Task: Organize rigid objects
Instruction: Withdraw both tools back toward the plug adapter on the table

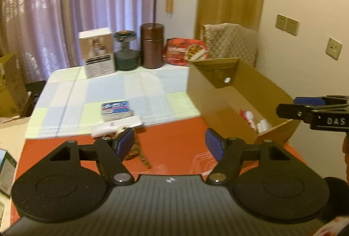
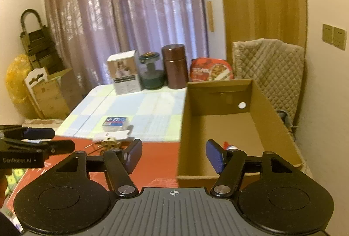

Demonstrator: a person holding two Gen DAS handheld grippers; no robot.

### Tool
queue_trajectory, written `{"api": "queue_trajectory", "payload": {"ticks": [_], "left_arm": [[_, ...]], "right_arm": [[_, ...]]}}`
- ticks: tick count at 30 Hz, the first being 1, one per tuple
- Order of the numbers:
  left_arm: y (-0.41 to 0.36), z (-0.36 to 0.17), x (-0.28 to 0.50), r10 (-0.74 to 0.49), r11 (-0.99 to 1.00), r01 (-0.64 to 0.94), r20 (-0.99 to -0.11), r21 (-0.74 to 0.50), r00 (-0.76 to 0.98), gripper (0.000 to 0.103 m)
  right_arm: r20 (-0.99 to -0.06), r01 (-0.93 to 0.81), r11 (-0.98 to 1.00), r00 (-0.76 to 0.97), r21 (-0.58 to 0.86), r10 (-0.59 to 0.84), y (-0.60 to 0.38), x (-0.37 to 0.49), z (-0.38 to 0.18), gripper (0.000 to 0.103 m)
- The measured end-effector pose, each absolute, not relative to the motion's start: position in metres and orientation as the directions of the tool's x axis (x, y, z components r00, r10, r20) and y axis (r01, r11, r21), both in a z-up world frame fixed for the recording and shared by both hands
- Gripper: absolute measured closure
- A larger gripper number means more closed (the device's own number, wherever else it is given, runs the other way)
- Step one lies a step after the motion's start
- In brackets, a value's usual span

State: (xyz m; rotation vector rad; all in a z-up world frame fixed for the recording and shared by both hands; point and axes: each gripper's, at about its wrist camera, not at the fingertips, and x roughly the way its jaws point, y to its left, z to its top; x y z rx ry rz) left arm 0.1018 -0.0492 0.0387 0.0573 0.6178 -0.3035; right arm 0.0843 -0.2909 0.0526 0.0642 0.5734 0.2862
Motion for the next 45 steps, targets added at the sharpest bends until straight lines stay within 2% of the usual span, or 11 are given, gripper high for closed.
{"api": "queue_trajectory", "payload": {"ticks": [7, 11, 17, 34, 45], "left_arm": [[0.001, 0.036, 0.1, -0.182, 0.976, 0.217, -0.586, -0.012, 0.789, 0.031], [0.032, 0.034, 0.103, -0.13, 0.987, 0.163, -0.592, 0.001, 0.795, 0.023], [0.06, 0.028, 0.113, -0.075, 0.994, 0.108, -0.599, 0.021, 0.797, 0.013], [0.085, -0.027, 0.164, -0.052, 0.993, 0.107, -0.642, 0.047, 0.765, 0.013], [0.094, -0.075, 0.194, -0.096, 0.988, 0.153, -0.669, 0.026, 0.737, 0.013]], "right_arm": [[-0.533, -0.286, 0.948, 0.786, 0.138, 0.315, -0.263, 0.083, 0.044, 0.032], [-0.535, -0.315, 0.938, 0.773, 0.143, 0.341, -0.249, 0.083, 0.036, 0.027], [-0.55, -0.351, 0.924, 0.746, 0.153, 0.375, -0.228, 0.089, 0.022, 0.025], [-0.604, -0.424, 0.897, 0.684, 0.125, 0.408, -0.16, 0.134, -0.035, 0.025], [-0.64, -0.443, 0.888, 0.65, 0.119, 0.41, -0.123, 0.169, -0.082, 0.025]]}}
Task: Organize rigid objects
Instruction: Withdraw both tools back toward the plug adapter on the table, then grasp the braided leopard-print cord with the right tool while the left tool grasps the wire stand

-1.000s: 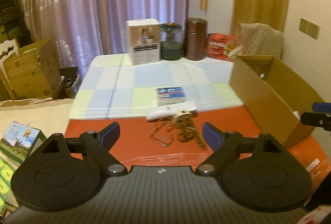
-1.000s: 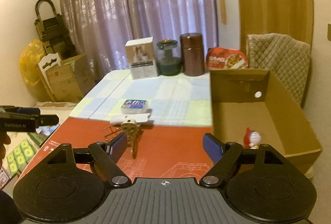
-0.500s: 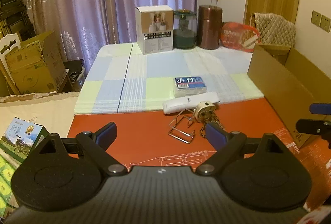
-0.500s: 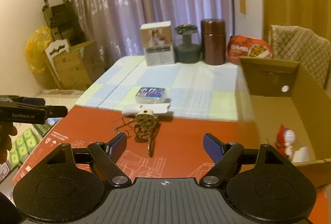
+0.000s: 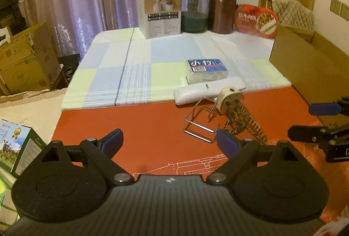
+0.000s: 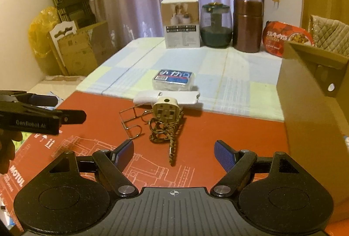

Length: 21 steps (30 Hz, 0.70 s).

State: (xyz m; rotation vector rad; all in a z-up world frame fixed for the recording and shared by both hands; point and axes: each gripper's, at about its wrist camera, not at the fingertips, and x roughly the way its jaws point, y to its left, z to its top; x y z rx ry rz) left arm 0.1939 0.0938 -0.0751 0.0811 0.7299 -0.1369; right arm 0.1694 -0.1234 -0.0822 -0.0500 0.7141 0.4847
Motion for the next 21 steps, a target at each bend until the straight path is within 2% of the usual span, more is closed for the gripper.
{"api": "queue_trajectory", "payload": {"ticks": [10, 16, 21], "left_arm": [[0.095, -0.096, 0.22, -0.156, 0.97, 0.241, -0.678, 0.032, 0.719, 0.013], [0.102, -0.101, 0.23, -0.166, 0.974, 0.226, -0.675, 0.001, 0.719, 0.013], [0.103, -0.103, 0.235, -0.164, 0.974, 0.227, -0.674, 0.005, 0.72, 0.013]], "right_arm": [[-0.647, -0.456, 0.882, 0.639, 0.118, 0.417, -0.101, 0.195, -0.109, 0.027], [-0.653, -0.449, 0.886, 0.637, 0.118, 0.41, -0.092, 0.211, -0.124, 0.033], [-0.655, -0.43, 0.894, 0.642, 0.122, 0.399, -0.086, 0.221, -0.134, 0.042]]}}
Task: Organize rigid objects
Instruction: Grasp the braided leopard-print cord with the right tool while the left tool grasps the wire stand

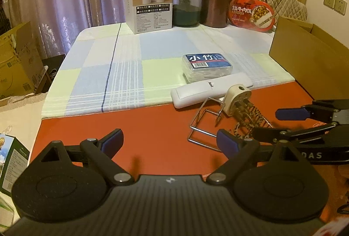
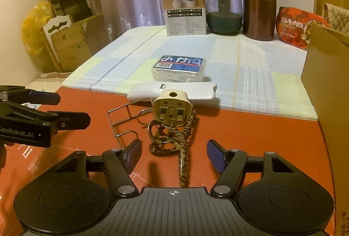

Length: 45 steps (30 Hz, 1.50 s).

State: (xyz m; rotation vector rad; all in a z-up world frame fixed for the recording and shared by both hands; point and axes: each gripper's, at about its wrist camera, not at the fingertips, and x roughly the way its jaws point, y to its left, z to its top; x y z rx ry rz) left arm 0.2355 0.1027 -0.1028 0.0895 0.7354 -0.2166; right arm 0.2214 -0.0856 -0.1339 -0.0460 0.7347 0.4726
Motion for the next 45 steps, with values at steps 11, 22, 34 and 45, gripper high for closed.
{"api": "queue_trajectory", "payload": {"ticks": [11, 22, 34, 45], "left_arm": [[0.1, -0.106, 0.237, -0.167, 0.97, 0.242, -0.679, 0.017, 0.715, 0.013], [0.086, -0.114, 0.239, -0.208, 0.952, 0.305, -0.685, 0.021, 0.699, 0.013], [0.06, -0.133, 0.259, -0.252, 0.923, 0.382, -0.695, 0.036, 0.674, 0.013], [0.045, -0.14, 0.266, -0.261, 0.906, 0.419, -0.694, 0.064, 0.671, 0.05]], "right_arm": [[-0.662, -0.429, 0.896, 0.64, 0.113, 0.39, -0.075, 0.235, -0.147, 0.059], [-0.668, -0.443, 0.891, 0.635, 0.099, 0.389, -0.089, 0.231, -0.143, 0.067], [-0.669, -0.356, 0.93, 0.67, 0.091, 0.322, -0.143, 0.215, -0.134, 0.067], [-0.672, -0.349, 0.932, 0.666, 0.104, 0.324, -0.149, 0.21, -0.133, 0.067]]}}
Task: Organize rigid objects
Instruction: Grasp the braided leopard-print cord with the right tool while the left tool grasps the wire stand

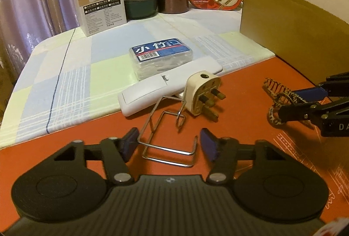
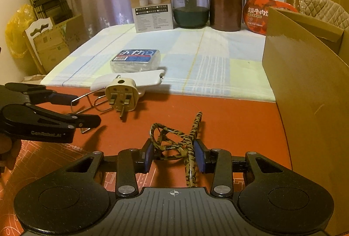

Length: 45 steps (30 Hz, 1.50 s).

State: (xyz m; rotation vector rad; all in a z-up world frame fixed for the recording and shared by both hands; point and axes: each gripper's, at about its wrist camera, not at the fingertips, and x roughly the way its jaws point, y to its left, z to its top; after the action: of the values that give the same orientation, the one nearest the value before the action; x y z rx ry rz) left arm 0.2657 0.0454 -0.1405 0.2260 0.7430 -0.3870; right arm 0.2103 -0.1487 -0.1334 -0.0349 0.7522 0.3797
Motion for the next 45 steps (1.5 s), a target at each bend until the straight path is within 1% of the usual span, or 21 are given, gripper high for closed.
{"api": "queue_trajectory", "payload": {"ticks": [6, 10, 11, 14, 15, 17, 22, 25, 26, 27, 30, 37, 45], "left_arm": [[0.038, -0.133, 0.255, -0.239, 0.925, 0.379, -0.727, 0.031, 0.643, 0.05], [0.033, -0.129, 0.241, -0.256, 0.928, 0.372, -0.736, -0.006, 0.627, 0.05], [0.03, -0.129, 0.238, -0.261, 0.922, 0.388, -0.736, 0.003, 0.625, 0.05], [0.02, -0.133, 0.232, -0.261, 0.884, 0.462, -0.739, 0.077, 0.621, 0.043], [0.019, -0.134, 0.231, -0.26, 0.876, 0.474, -0.739, 0.09, 0.622, 0.043], [0.018, -0.136, 0.232, -0.276, 0.863, 0.496, -0.74, 0.089, 0.613, 0.041], [0.021, -0.137, 0.237, -0.28, 0.873, 0.482, -0.728, 0.079, 0.626, 0.041], [0.022, -0.136, 0.24, -0.282, 0.881, 0.469, -0.723, 0.065, 0.631, 0.042], [0.023, -0.137, 0.241, -0.284, 0.882, 0.468, -0.725, 0.059, 0.628, 0.045], [0.023, -0.137, 0.242, -0.288, 0.881, 0.469, -0.726, 0.055, 0.625, 0.051], [0.023, -0.136, 0.24, -0.289, 0.879, 0.474, -0.727, 0.057, 0.623, 0.053], [0.024, -0.126, 0.235, -0.288, 0.894, 0.447, -0.734, 0.024, 0.615, 0.054], [0.018, -0.112, 0.222, -0.269, 0.911, 0.412, -0.727, 0.021, 0.632, 0.054]], "right_arm": [[-0.675, -0.354, 0.929, 0.66, 0.107, 0.329, -0.148, 0.207, -0.133, 0.067], [-0.678, -0.358, 0.928, 0.657, 0.104, 0.329, -0.151, 0.201, -0.132, 0.067], [-0.679, -0.358, 0.928, 0.658, 0.101, 0.327, -0.152, 0.199, -0.133, 0.067], [-0.683, -0.355, 0.93, 0.655, 0.1, 0.323, -0.155, 0.195, -0.134, 0.067], [-0.685, -0.353, 0.93, 0.654, 0.1, 0.321, -0.157, 0.194, -0.135, 0.067], [-0.688, -0.35, 0.931, 0.652, 0.1, 0.319, -0.16, 0.193, -0.136, 0.067], [-0.685, -0.348, 0.932, 0.655, 0.101, 0.319, -0.162, 0.191, -0.137, 0.067], [-0.684, -0.347, 0.932, 0.655, 0.104, 0.32, -0.161, 0.191, -0.137, 0.067], [-0.684, -0.347, 0.932, 0.655, 0.103, 0.32, -0.161, 0.191, -0.137, 0.067], [-0.684, -0.347, 0.932, 0.655, 0.103, 0.32, -0.161, 0.191, -0.137, 0.067], [-0.685, -0.346, 0.932, 0.655, 0.103, 0.319, -0.161, 0.191, -0.137, 0.067], [-0.685, -0.347, 0.932, 0.655, 0.104, 0.32, -0.161, 0.19, -0.136, 0.067], [-0.673, -0.356, 0.928, 0.66, 0.111, 0.334, -0.161, 0.181, -0.122, 0.067]]}}
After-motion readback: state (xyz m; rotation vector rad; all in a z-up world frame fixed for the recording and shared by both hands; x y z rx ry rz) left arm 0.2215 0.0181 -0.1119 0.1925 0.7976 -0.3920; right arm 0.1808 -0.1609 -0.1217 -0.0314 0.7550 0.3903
